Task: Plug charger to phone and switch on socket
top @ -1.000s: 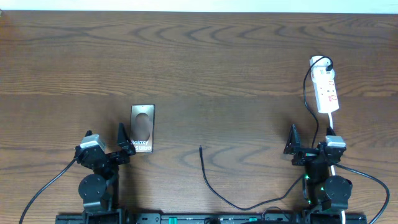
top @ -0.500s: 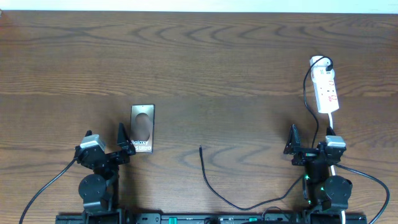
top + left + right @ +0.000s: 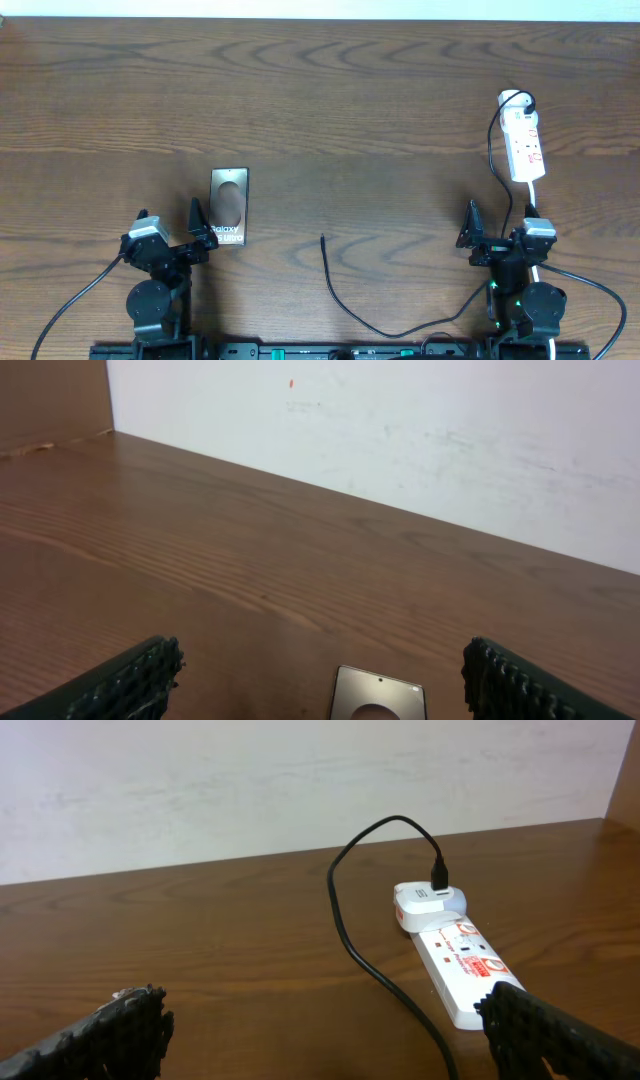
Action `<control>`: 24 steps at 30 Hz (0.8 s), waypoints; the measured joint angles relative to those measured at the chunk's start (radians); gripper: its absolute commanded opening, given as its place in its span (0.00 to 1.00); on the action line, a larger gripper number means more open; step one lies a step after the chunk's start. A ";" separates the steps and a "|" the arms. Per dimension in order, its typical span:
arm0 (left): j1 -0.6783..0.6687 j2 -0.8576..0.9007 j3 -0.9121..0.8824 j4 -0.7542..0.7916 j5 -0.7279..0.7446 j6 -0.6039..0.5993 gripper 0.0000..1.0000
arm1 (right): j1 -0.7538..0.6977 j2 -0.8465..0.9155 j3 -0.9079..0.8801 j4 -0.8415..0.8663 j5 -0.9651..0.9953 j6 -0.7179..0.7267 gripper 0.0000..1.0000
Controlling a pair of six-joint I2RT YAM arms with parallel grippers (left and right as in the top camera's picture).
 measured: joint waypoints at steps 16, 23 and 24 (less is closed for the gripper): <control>0.000 0.289 0.201 -0.085 0.025 0.002 0.92 | 0.000 0.000 0.000 0.000 0.003 0.000 0.99; 0.000 0.652 0.537 -0.314 0.030 0.012 0.92 | 0.001 0.000 0.000 -0.001 0.004 0.000 0.99; 0.000 0.715 0.591 -0.364 0.030 0.014 0.92 | 0.001 0.001 0.000 -0.001 0.004 0.000 0.99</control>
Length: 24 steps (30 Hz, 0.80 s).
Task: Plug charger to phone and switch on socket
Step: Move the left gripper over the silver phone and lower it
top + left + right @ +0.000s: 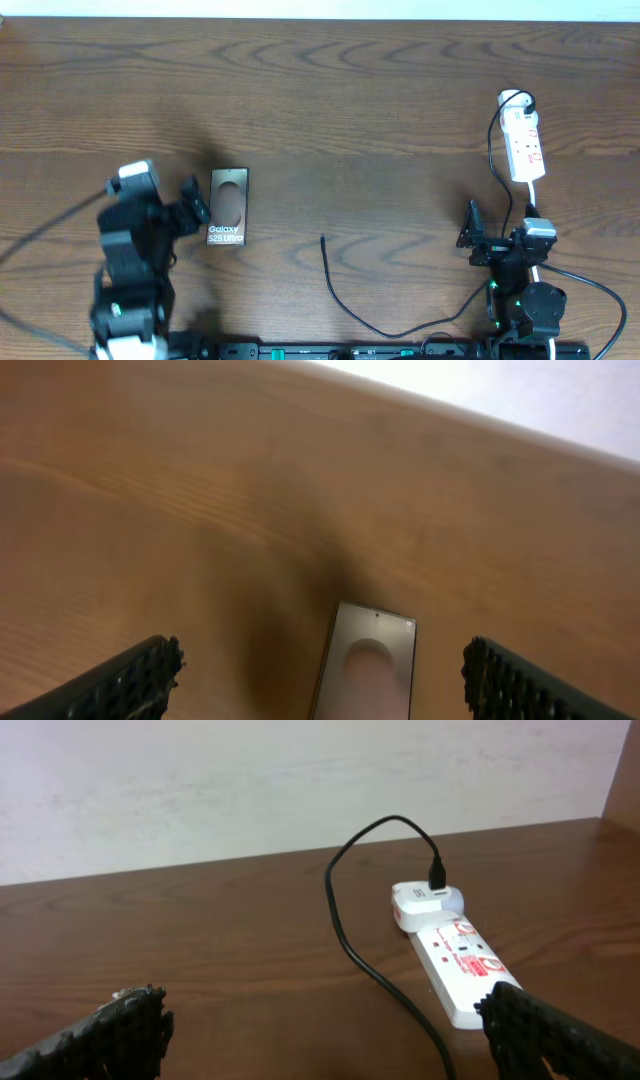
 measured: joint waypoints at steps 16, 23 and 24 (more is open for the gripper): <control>0.000 0.804 0.531 -0.442 0.030 0.083 0.92 | 0.000 0.000 0.000 0.000 0.006 0.000 0.99; 0.000 0.888 0.531 -0.444 0.040 0.088 0.49 | 0.000 0.000 0.000 0.000 0.006 0.000 0.99; 0.000 0.888 0.531 -0.443 0.041 0.090 0.78 | 0.000 0.000 0.000 0.000 0.006 0.000 0.99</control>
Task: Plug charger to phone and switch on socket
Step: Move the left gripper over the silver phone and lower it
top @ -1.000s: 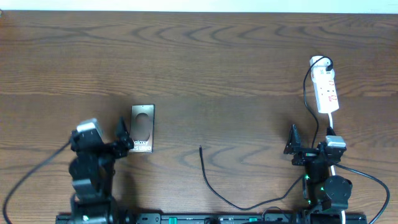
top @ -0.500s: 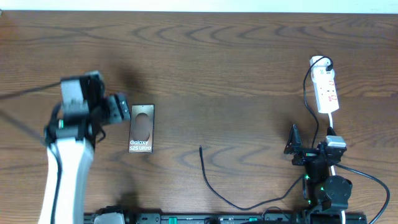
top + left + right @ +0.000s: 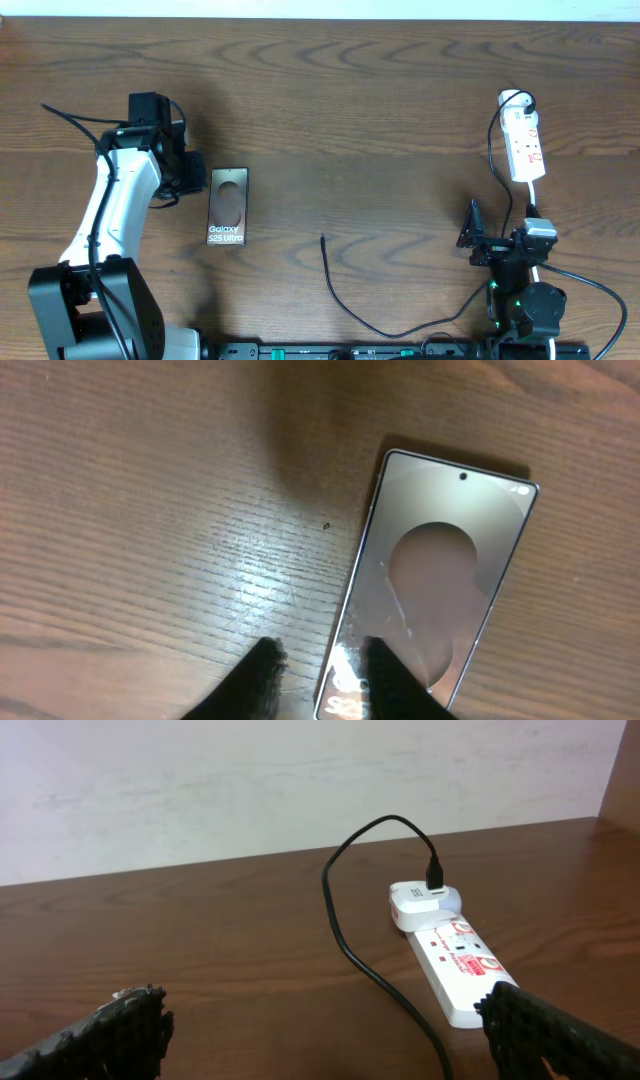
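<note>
The phone [image 3: 227, 205] lies flat, screen up, left of the table's middle; the left wrist view shows it [image 3: 445, 575] close below. My left gripper [image 3: 194, 182] points down at the phone's left edge. Its jaws [image 3: 322, 678] stand open with a narrow gap, one fingertip [image 3: 385, 678] over the phone's lower left corner and the other on the wood. The black charger cable's free end [image 3: 322, 239] lies right of the phone. The white socket strip [image 3: 526, 146] with its charger adapter [image 3: 425, 906] lies at the far right. My right gripper [image 3: 330, 1040] stands wide open and empty near the front edge.
The cable [image 3: 385, 332] loops along the front edge towards the right arm's base [image 3: 525, 300], then runs up to the adapter [image 3: 512, 100]. A white wall stands behind the table in the right wrist view. Bare wood lies between phone and strip.
My left arm has reached further out and tipped downward, so its gripper now hangs over the phone's left edge. Its jaws have narrowed. Phone, cable and right arm are unchanged.
Both arms first sat folded at the front edge with wide-open grippers. Then the left arm was raised beside the phone, its view blurred. Now it stands over the phone's left edge with narrowed jaws. The right arm stayed put.
</note>
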Action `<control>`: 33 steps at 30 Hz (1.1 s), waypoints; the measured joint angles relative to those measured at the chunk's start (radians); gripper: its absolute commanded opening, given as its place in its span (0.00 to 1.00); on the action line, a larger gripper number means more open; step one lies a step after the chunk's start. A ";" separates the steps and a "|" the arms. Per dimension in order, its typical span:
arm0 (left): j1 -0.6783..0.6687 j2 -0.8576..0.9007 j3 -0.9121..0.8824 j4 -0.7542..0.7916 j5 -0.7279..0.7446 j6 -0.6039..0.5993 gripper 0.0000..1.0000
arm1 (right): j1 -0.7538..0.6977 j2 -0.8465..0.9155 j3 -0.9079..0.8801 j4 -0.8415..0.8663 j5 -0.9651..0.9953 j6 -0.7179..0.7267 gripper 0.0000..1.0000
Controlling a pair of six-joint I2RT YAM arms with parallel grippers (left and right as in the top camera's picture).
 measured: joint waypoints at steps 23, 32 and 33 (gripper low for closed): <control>-0.123 0.000 0.000 -0.002 0.063 0.039 0.99 | 0.000 0.000 0.000 0.000 0.000 0.000 0.99; -0.126 0.000 -0.027 0.023 0.059 0.045 1.00 | 0.000 0.000 0.000 0.000 0.000 0.000 0.99; -0.126 0.000 -0.041 0.034 0.058 0.045 1.00 | 0.000 0.000 0.000 0.000 0.000 0.000 0.99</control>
